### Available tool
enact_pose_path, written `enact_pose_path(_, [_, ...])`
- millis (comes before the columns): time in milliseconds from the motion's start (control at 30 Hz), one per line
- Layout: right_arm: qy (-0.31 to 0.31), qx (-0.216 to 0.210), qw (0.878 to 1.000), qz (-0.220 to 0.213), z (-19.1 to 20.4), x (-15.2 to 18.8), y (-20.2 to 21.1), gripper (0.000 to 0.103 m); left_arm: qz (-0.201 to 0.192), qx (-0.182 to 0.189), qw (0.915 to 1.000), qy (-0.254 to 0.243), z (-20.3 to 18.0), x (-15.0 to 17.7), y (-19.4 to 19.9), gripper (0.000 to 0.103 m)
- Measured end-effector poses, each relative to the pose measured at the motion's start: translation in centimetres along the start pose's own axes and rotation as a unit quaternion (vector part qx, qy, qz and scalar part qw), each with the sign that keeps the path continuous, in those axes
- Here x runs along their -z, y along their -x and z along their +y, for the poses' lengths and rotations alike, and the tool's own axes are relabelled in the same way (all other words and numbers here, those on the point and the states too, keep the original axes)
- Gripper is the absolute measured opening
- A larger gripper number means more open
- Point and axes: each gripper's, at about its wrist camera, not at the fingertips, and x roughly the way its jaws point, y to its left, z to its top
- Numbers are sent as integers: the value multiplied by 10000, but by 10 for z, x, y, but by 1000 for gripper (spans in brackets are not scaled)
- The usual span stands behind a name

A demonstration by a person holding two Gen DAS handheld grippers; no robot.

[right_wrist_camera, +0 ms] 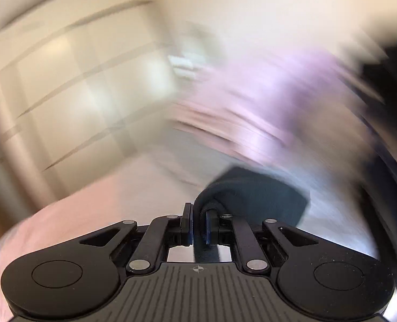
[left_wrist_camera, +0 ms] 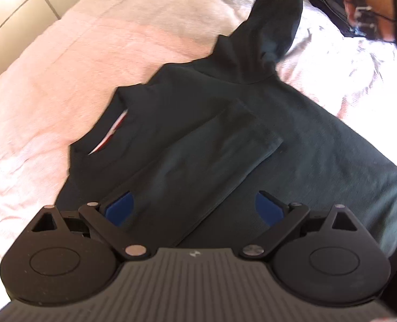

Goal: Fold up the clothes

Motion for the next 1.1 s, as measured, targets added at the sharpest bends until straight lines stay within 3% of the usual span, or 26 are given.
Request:
enact_pose_path(100, [943, -1257, 9875, -107, 116, 14, 35, 8, 32, -165, 9995, 258, 22, 29, 14, 96])
enact_pose_path(167, [1542, -2064, 9660, 212, 186, 58, 49, 8, 95, -283, 9986, 435, 37, 53, 23, 96])
enact_pose_path(200, [1951, -2442, 9488, 445, 219, 85, 53, 14, 142, -347, 9980, 516, 44, 66, 26, 96])
enact_pose_path(233, [2353, -2782, 9287, 685, 252, 112, 57, 46, 190, -412, 9972, 597, 51, 79, 30, 96])
enact_pose_path(267, [2744, -2888, 9118, 1000, 271, 143, 59, 64, 224, -470, 9963, 678, 57, 93, 35, 96])
enact_pose_path(300, [3091, -3000, 8929, 1310, 290, 172, 61, 76, 256, -527, 9954, 759, 63, 106, 39, 96])
enact_pose_path(367, [3171, -3265, 8717, 1813, 300, 205, 72, 76, 293, -594, 9935, 925, 72, 130, 43, 96])
enact_pose_path(467, [3254, -3260, 8588, 2245, 298, 224, 92, 76, 341, -673, 9915, 1057, 81, 158, 44, 96])
enact_pose_path(567, [3299, -2907, 8615, 2538, 277, 219, 98, 76, 377, -715, 9925, 913, 84, 170, 33, 96])
enact_pose_path(700, [3302, -1961, 8802, 2790, 232, 200, 89, 76, 344, -760, 9948, 581, 85, 180, 15, 96])
enact_pose_path(867, [3310, -758, 8955, 2878, 175, 165, 58, 76, 54, -839, 9954, -462, 77, 171, -15, 95])
enact_pose_path(967, [3253, -325, 8953, 3026, 145, 156, 37, 76, -48, -928, 9847, -1471, 67, 157, -41, 92])
enact_pose_path(1067, [3340, -242, 8869, 3182, 130, 154, 19, 76, -8, -697, 9836, -1666, 76, 141, -59, 83])
enact_pose_path(1100, [3388, -280, 8829, 3238, 127, 154, 14, 76, 40, -665, 9838, -1665, 80, 135, -65, 75])
